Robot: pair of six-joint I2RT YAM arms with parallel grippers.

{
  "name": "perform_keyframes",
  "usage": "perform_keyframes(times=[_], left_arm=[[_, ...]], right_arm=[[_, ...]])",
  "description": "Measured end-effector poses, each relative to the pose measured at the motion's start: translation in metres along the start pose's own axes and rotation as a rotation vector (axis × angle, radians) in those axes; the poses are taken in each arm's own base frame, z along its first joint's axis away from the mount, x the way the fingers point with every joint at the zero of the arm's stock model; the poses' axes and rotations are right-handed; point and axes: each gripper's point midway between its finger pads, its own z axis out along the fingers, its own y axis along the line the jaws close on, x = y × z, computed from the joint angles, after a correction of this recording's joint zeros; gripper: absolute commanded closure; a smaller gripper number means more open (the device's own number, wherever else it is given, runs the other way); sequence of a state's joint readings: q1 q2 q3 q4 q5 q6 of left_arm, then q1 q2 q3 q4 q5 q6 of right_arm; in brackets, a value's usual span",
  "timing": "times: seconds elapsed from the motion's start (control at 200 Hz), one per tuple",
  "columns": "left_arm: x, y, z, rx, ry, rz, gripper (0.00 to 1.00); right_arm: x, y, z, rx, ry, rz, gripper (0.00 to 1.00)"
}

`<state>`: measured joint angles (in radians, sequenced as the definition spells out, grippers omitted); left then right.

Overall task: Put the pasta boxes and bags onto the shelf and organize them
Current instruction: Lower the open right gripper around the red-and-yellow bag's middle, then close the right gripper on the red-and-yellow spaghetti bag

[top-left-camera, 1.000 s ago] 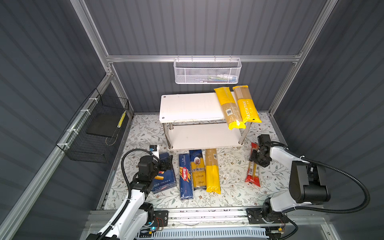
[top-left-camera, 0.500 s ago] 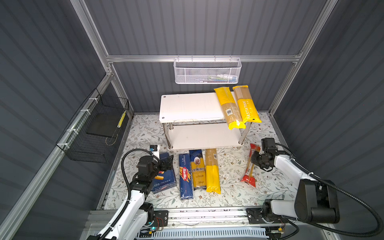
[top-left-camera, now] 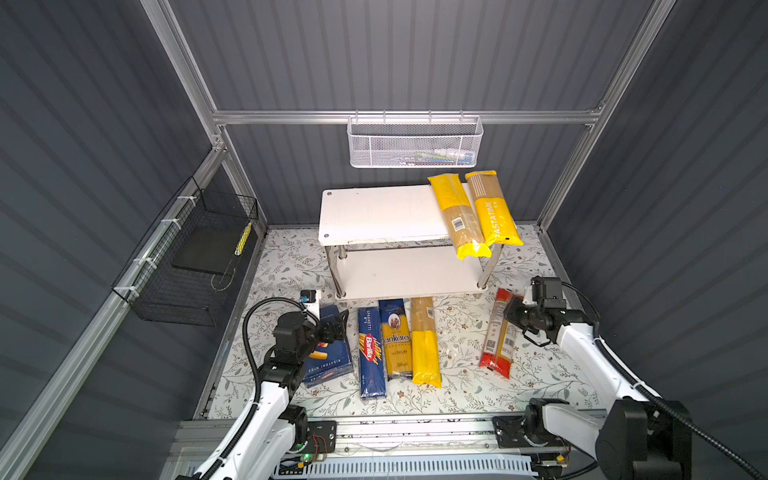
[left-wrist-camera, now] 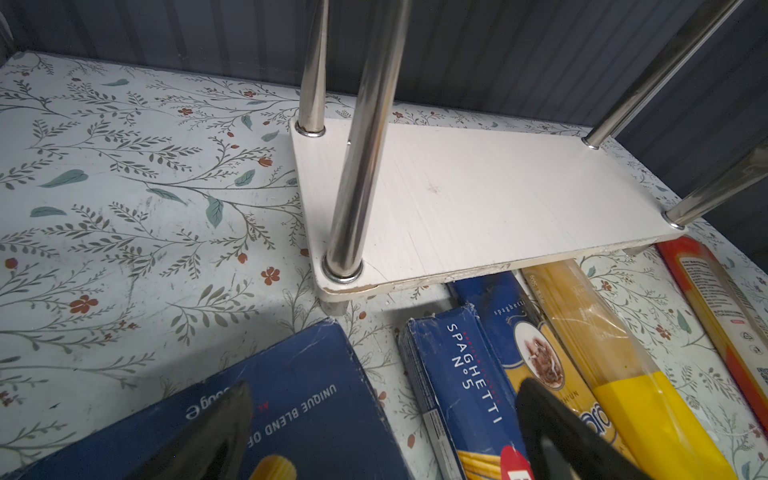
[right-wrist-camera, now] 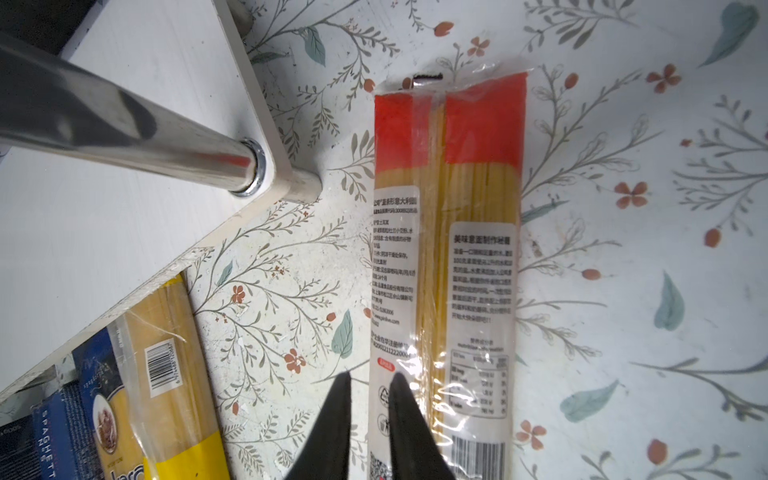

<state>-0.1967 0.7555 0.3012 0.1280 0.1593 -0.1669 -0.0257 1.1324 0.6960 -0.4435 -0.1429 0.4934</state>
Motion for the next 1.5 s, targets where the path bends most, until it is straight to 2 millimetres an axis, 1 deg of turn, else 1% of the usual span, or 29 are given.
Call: perform_keyframes(times=[0.055,0.1,0.205,0.315,0.425,0.53,0.59,0.815,0.956,1.146,1.331,1.401,1.496], left_arm=[[0.0,0.0,0.0,0.0,0.0,0.001,0.01],[0.0,0.0,0.0,0.0,0.0,0.002,0.01],[0.0,0.0,0.0,0.0,0.0,0.002,0.0],[0.0,0.0,0.0,0.0,0.0,0.002,0.0],[0.0,0.0,0.0,0.0,0.002,0.002,0.01],[0.0,0.0,0.0,0.0,0.002,0.002,0.0],[0.0,0.0,0.0,0.0,0.001,0.002,0.01],[0.001,0.0,0.001,-0.001,0.004,0.002,0.01],[0.003,0.001,0.002,-0.002,0.011,0.0,0.0],[0.003,0.001,0.002,-0.002,0.012,0.0,0.01],[0.003,0.001,0.002,-0.002,0.012,0.0,0.01],[0.003,0.001,0.002,-0.002,0.012,0.0,0.0],[0.003,0.001,0.002,-0.002,0.012,0.0,0.0]], right_arm=[[0.002,-0.003,0.0,0.014,0.007,0.006,0.48],[0.004,-0.005,-0.001,0.025,0.015,0.003,0.37],[0.009,-0.012,-0.001,0.059,0.031,0.013,0.22],[0.013,-0.017,0.004,0.084,0.05,0.029,0.14],[0.023,-0.024,0.017,0.114,0.103,0.045,0.07],[0.038,-0.027,0.03,0.147,0.161,0.037,0.04],[0.042,-0.027,0.035,0.158,0.179,0.029,0.03],[0.046,-0.031,0.046,0.199,0.19,0.023,0.01],[0.053,-0.037,0.054,0.248,0.221,0.013,0.01],[0.04,-0.034,0.062,0.284,0.226,0.005,0.01],[0.035,-0.034,0.068,0.306,0.239,0.004,0.02],[0.035,-0.034,0.068,0.307,0.24,0.004,0.04],[0.035,-0.035,0.068,0.31,0.24,0.001,0.13]])
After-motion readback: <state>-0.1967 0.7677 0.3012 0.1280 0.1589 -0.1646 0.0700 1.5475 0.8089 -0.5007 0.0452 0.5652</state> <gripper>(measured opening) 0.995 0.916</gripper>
